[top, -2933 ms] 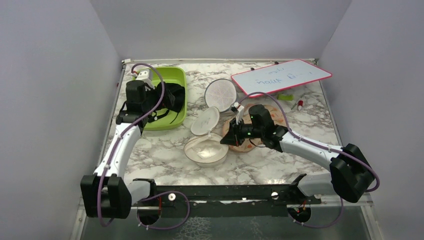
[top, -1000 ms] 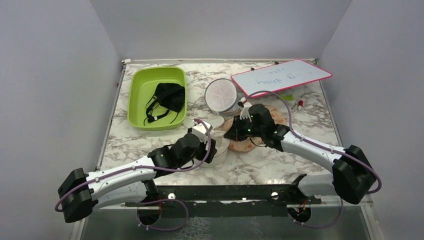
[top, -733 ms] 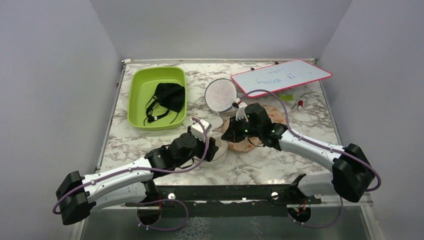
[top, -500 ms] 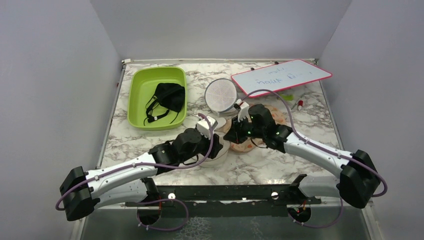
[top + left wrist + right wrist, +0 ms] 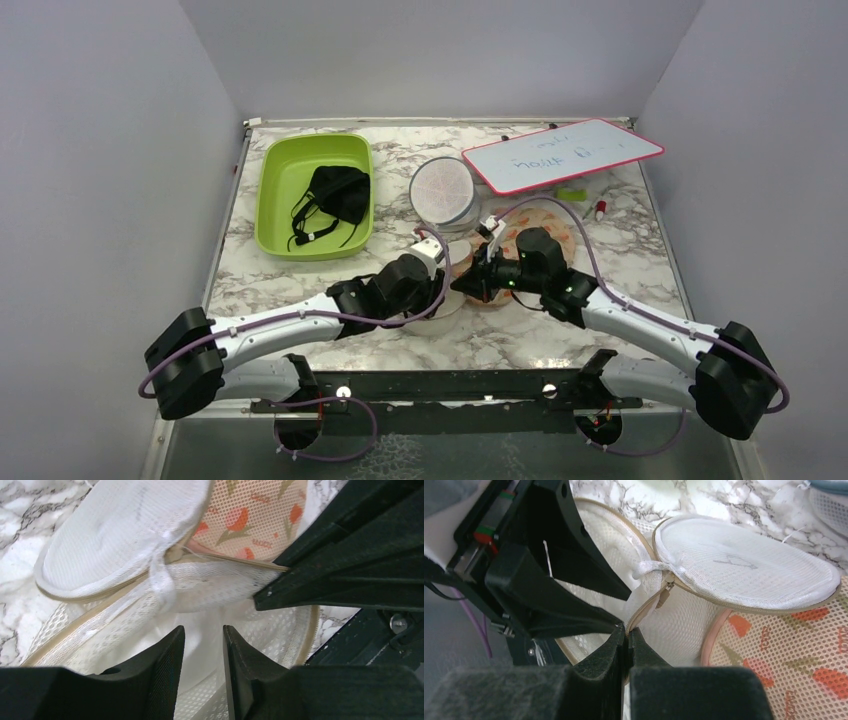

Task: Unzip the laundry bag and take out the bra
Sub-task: Pick up the bra from the laundry bag.

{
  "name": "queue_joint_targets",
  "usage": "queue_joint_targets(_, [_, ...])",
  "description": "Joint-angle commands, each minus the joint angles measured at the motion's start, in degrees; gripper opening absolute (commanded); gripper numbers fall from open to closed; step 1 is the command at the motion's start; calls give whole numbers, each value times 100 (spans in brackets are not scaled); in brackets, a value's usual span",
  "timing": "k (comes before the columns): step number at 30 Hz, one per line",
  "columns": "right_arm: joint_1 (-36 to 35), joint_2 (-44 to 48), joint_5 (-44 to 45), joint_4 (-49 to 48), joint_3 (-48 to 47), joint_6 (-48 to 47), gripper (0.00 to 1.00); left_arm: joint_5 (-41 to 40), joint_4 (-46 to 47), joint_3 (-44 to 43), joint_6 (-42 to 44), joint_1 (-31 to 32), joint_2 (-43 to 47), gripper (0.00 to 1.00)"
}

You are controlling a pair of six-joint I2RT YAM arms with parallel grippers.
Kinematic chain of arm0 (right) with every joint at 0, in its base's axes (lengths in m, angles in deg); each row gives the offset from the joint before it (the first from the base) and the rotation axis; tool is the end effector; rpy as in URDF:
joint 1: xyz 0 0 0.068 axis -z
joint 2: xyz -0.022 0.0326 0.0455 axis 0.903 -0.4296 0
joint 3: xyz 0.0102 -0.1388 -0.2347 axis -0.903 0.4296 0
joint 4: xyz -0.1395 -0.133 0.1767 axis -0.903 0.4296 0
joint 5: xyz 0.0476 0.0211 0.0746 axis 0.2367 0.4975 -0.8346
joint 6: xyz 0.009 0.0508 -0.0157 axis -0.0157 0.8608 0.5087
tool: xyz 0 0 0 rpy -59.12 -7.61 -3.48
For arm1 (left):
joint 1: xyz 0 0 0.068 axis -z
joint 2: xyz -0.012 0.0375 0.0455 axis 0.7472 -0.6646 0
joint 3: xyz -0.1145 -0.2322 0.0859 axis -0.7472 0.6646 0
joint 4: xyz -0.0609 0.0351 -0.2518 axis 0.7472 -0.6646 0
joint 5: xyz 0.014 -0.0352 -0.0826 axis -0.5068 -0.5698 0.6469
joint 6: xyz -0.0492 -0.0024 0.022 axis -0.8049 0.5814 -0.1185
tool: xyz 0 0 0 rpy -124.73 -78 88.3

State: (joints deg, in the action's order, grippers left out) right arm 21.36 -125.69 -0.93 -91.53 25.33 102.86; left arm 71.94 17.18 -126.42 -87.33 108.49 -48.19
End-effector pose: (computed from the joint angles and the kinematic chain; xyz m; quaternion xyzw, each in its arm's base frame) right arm 0.1644 0.1739 0.2344 -0.2848 0.7876 0.4134 0.3574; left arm 0.1298 -0.2146 0.2290 0.2088 0.8596 -0.2703 0.3801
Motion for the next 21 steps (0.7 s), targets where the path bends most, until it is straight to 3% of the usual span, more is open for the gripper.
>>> queue_joint_targets(1, [-17,-51,-334,-640,185,-211,1,-462,-29,80,-287,32,-123,26])
queue_joint_targets(7, [-22,-29,-73,-529,367,82,1,-613,259,137,-413,29,-455,26])
queue_joint_targets(13, [-22,232,820,647,305,425,1,-383,511,173,-354,30,-897,23])
queue_joint_targets(17, [-22,171,696,924,405,579,1,-170,765,424,-408,29,-842,24])
queue_joint_targets(19, [-22,100,438,762,640,669,6,-122,799,488,-424,30,-866,24])
queue_joint_targets(21, [-22,-18,297,574,812,739,19,-106,794,524,-429,32,-925,25])
